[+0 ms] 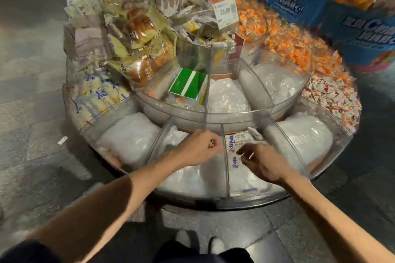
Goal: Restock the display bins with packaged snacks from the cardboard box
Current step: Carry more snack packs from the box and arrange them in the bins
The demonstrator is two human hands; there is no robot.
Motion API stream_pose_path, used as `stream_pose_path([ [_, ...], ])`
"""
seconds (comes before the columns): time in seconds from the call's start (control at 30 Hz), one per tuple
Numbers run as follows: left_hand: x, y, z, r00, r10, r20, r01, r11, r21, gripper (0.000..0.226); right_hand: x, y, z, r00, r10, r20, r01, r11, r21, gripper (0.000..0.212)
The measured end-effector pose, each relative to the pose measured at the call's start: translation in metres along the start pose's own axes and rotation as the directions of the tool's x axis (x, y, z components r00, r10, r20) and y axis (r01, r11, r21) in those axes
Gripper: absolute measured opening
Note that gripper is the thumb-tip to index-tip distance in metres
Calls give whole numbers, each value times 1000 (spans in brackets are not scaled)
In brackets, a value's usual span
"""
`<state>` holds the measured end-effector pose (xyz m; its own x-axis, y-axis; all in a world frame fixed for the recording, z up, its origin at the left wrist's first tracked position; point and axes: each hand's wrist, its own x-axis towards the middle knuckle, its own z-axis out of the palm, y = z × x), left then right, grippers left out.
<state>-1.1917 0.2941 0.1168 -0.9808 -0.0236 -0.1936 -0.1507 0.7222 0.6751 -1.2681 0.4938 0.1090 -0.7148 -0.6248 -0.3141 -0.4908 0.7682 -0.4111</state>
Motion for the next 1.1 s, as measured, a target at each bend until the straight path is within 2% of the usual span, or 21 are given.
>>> stream_pose_path([
  [0.1, -78, -19, -63, 968, -147, -201, 160, 986, 51, 30, -4, -80, 1, 963, -260, -71, 265, 961, 75, 18],
  [0.17, -141, -36, -93, 905, -255, -340, 309, 944, 114, 24, -5, -136, 13, 897, -439, -61, 443, 885, 143, 16],
  [0.23, -227, -51, -110, 807, -360, -468, 445, 892, 80, 15, -11, -199, 41, 773, -632, 42, 609, 760, 227, 19],
  [0.3, -301, -67, -113, 708, -471, -526, 578, 815, 48, 14, -21, -247, 69, 672, -736, 82, 683, 658, 317, 30],
  [0.33, -347, -75, -108, 613, -542, -575, 659, 752, -7, 19, -30, -277, 89, 613, -782, 114, 716, 611, 339, 35],
  [0.4, -429, -91, -92, 395, -642, -657, 741, 646, -185, 27, -48, -330, 137, 523, -832, 186, 762, 554, 336, 28],
  [0.47, -501, -103, -65, 171, -743, -647, 787, 498, -364, 23, -70, -381, 190, 417, -871, 262, 785, 490, 380, 23],
  [0.5, -533, -109, -50, 77, -789, -610, 800, 414, -435, 21, -82, -405, 216, 343, -893, 291, 828, 434, 356, 29],
  [0.57, -589, -124, -21, -68, -833, -549, 785, 295, -545, 21, -109, -454, 258, 202, -884, 421, 867, 361, 342, 30],
  [0.63, -640, -149, 0, -173, -857, -486, 730, 220, -648, 19, -132, -497, 290, 92, -863, 496, 891, 293, 346, 31],
  [0.7, -684, -178, 13, -248, -867, -432, 670, 168, -723, 14, -150, -536, 325, 37, -856, 516, 909, 244, 339, 31],
  [0.77, -728, -214, 24, -311, -863, -398, 624, 131, -771, 13, -168, -576, 367, 38, -841, 540, 913, 249, 324, 18],
  [0.9, -807, -289, 44, -412, -870, -271, 527, 15, -850, 10, -201, -661, 458, -44, -742, 670, 926, 221, 306, 27],
  [1.0, -852, -339, 50, -431, -884, -183, 480, -52, -876, 10, -214, -719, 511, 1, -696, 718, 925, 274, 265, 16],
  [1.1, -884, -379, 48, -443, -894, -73, 396, -122, -910, 10, -220, -765, 554, -24, -693, 721, 940, 229, 251, 24],
])
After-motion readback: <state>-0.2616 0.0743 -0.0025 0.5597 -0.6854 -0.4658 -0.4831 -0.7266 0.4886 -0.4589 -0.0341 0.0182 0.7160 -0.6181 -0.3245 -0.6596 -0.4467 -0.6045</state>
